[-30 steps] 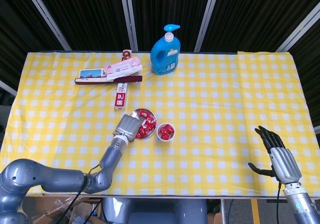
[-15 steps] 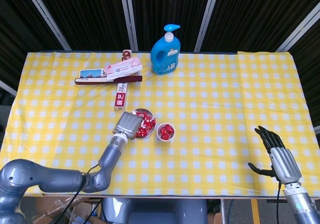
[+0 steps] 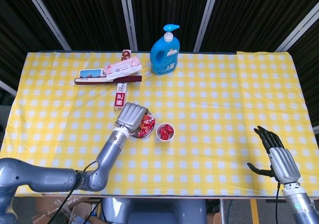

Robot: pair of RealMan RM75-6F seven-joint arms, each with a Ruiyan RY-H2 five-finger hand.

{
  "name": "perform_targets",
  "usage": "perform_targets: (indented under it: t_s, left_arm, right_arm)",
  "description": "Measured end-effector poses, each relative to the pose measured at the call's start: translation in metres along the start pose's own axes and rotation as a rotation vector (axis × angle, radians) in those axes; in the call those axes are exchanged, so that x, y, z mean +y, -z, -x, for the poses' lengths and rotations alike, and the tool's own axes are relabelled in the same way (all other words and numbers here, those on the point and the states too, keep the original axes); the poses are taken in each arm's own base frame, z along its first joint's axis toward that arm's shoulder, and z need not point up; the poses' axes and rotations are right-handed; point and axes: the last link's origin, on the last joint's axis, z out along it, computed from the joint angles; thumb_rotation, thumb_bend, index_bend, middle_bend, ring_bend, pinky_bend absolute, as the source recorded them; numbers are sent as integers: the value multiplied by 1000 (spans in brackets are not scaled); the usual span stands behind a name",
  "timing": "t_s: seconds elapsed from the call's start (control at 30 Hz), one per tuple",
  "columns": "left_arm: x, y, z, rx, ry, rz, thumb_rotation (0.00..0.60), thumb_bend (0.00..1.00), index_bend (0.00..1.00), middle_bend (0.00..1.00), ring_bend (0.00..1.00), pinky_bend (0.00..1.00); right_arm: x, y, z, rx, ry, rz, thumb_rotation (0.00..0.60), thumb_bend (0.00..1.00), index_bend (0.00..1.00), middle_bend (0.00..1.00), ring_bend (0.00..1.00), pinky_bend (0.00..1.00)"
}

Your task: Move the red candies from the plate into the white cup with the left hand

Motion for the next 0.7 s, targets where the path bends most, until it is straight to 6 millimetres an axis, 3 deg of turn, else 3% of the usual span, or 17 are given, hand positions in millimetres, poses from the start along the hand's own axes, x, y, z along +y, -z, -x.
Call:
perform_targets:
  t_s: [0.33, 0.7]
  left_arm:
    - [43, -6, 1, 24, -1, 93, 600, 391, 516, 903, 949, 967]
    - [70, -11, 8, -5, -52, 112, 600, 217, 434, 892, 945, 967]
  right_arm:
    - [1, 0, -2, 6, -7, 2, 600, 277, 0, 0, 0, 0]
    - [1, 0, -2, 5, -10, -1, 600, 277, 0, 0, 0, 0]
